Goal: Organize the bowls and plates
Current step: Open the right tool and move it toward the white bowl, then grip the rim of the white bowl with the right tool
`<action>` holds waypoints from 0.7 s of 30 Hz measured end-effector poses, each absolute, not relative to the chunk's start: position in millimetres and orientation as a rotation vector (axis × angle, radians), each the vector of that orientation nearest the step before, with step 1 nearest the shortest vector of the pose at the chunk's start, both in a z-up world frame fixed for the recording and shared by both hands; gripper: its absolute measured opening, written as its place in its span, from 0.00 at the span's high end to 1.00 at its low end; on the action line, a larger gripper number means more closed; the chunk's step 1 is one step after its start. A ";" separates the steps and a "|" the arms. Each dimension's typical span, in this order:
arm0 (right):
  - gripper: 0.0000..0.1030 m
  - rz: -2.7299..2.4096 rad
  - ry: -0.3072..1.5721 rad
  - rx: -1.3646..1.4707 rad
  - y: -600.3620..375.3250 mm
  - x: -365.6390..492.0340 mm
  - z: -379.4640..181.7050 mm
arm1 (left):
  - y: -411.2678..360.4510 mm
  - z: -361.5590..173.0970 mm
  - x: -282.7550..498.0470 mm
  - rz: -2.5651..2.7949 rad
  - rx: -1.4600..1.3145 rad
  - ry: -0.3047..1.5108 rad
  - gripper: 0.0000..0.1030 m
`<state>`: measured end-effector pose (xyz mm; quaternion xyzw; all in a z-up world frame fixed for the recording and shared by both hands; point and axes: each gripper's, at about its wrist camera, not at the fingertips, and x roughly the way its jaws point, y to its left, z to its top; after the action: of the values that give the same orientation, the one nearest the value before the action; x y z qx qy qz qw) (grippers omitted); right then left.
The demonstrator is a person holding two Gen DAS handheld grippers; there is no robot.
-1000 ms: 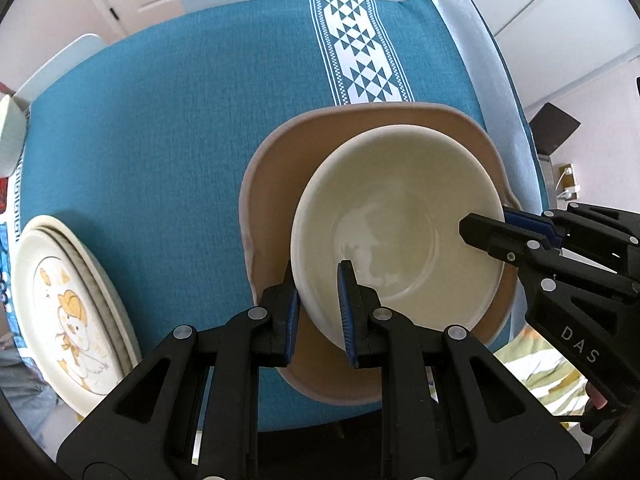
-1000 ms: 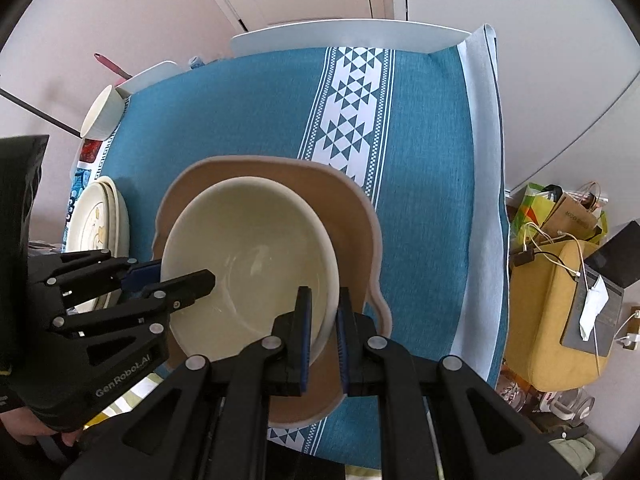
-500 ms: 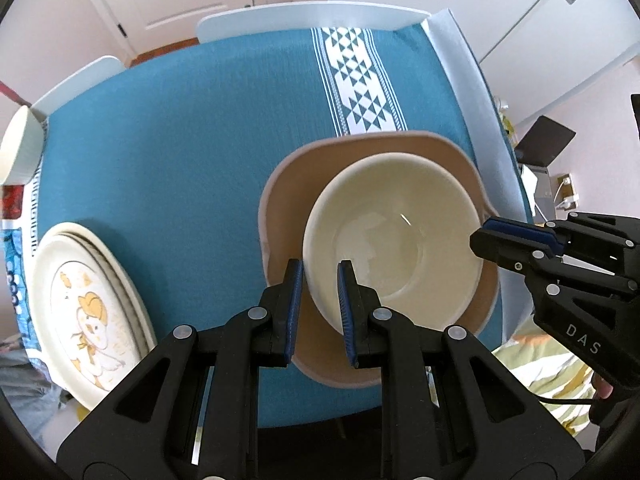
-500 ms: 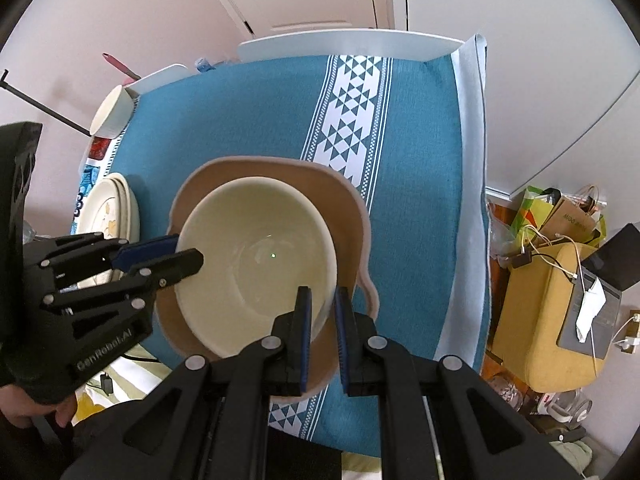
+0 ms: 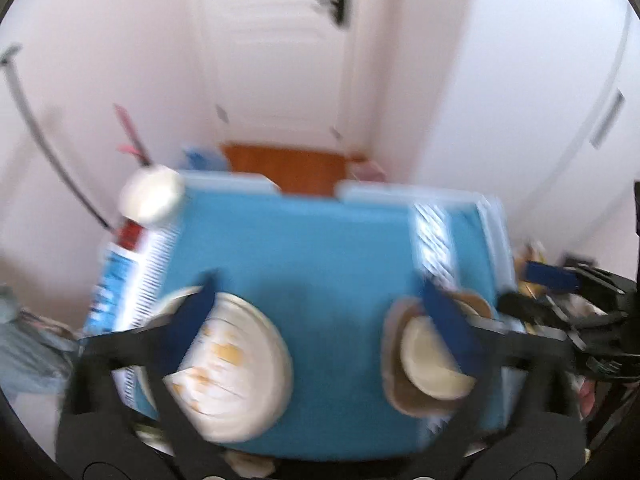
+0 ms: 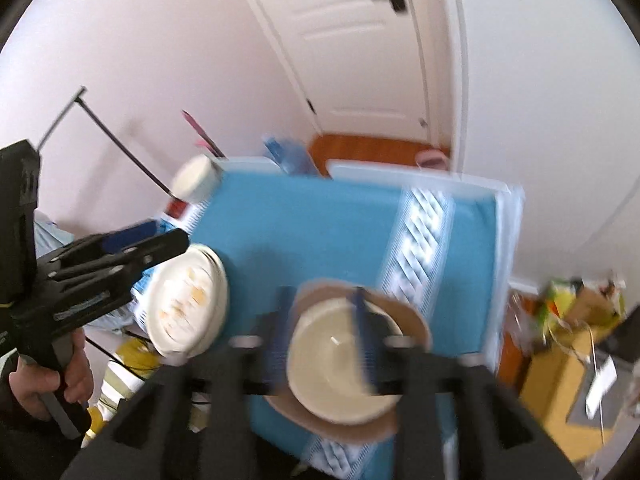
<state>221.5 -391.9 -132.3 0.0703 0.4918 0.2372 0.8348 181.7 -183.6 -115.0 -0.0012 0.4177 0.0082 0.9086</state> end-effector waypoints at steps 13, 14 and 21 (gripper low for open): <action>0.00 0.782 0.945 -0.002 -264.1 294.5 -87.2 | -44.3 -84.6 176.3 0.232 -0.169 0.794 0.00; 0.00 0.797 0.948 -0.040 -249.2 301.4 -84.0 | -25.3 -85.0 181.8 0.249 -0.202 0.802 0.00; 0.00 0.820 0.947 -0.159 -147.9 361.6 -85.2 | 71.7 -108.7 221.1 0.284 -0.420 0.865 0.00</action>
<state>361.6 -147.9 -85.2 -0.0743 0.4425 0.3834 0.8073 221.1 71.7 -108.7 -0.2015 0.4144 0.1363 0.8770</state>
